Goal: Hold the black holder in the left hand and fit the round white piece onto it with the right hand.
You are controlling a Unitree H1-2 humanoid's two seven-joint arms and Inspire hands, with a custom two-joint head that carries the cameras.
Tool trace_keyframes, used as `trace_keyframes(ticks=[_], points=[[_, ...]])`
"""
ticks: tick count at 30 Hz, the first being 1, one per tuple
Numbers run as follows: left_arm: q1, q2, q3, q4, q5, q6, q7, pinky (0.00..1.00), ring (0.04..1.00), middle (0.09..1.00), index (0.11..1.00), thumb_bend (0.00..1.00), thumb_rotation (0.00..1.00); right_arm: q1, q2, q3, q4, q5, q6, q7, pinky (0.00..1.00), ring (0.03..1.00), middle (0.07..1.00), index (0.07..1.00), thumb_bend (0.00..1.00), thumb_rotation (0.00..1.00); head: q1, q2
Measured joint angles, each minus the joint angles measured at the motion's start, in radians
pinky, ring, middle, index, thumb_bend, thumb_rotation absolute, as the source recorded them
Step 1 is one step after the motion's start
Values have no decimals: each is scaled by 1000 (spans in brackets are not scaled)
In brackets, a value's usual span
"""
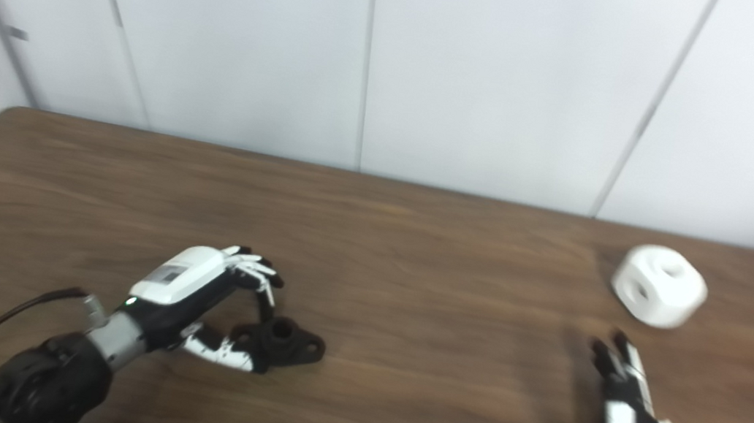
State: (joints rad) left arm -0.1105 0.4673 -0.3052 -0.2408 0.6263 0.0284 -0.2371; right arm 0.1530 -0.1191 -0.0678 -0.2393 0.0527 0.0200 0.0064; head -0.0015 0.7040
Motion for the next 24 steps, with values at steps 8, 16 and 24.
trace_keyframes(ticks=[8, 16, 24], points=[[31, -52, -33, -22, 44, -25, -10, 996, 907, 809, 483, 521, 58, 0, 5, 18, -33, -19, 48, -12, 1000, 952, 909, 951, 582, 978, -37, 34], [81, -99, -66, -48, 46, -39, -14, 1000, 916, 814, 484, 521, 56, -1, 11, 29, -45, -31, 66, -21, 1000, 945, 899, 945, 593, 986, -69, 57], [121, -151, -83, -48, 71, -41, 15, 1000, 919, 819, 484, 519, 59, -1, 10, 28, -58, -50, 84, -21, 1000, 953, 902, 945, 611, 985, -71, 52]])
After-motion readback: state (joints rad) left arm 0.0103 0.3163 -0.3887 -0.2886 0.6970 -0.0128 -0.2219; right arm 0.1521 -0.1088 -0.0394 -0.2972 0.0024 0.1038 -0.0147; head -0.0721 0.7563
